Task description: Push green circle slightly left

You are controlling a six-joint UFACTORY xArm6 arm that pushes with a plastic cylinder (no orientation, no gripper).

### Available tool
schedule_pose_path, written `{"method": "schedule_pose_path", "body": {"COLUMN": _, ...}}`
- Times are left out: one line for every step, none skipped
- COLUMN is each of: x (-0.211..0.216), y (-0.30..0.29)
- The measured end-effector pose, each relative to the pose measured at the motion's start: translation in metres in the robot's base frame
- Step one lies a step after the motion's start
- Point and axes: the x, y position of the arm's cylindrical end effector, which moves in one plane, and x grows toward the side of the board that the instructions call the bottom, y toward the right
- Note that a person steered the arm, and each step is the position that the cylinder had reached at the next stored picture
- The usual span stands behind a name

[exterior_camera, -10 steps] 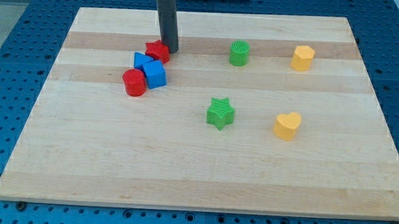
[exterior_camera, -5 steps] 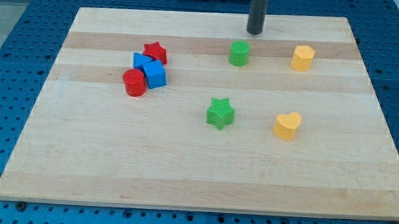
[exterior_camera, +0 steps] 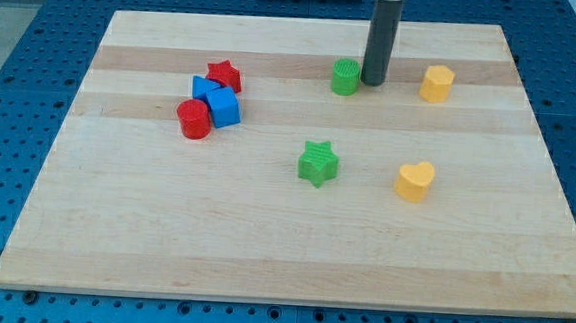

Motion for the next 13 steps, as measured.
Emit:
{"method": "schedule_pose_path", "body": {"x": 0.003, "y": -0.017}}
{"method": "schedule_pose_path", "body": {"x": 0.006, "y": -0.032}}
{"method": "schedule_pose_path", "body": {"x": 0.010, "y": -0.047}}
{"method": "schedule_pose_path", "body": {"x": 0.013, "y": -0.060}}
{"method": "schedule_pose_path", "body": {"x": 0.017, "y": -0.072}}
{"method": "schedule_pose_path", "body": {"x": 0.022, "y": -0.082}}
{"method": "schedule_pose_path", "body": {"x": 0.027, "y": -0.094}}
{"method": "schedule_pose_path", "body": {"x": 0.032, "y": -0.103}}
{"method": "schedule_pose_path", "body": {"x": 0.036, "y": -0.073}}
{"method": "schedule_pose_path", "body": {"x": 0.036, "y": -0.049}}
{"method": "schedule_pose_path", "body": {"x": 0.008, "y": -0.051}}
{"method": "schedule_pose_path", "body": {"x": -0.001, "y": -0.065}}
{"method": "schedule_pose_path", "body": {"x": 0.000, "y": -0.081}}
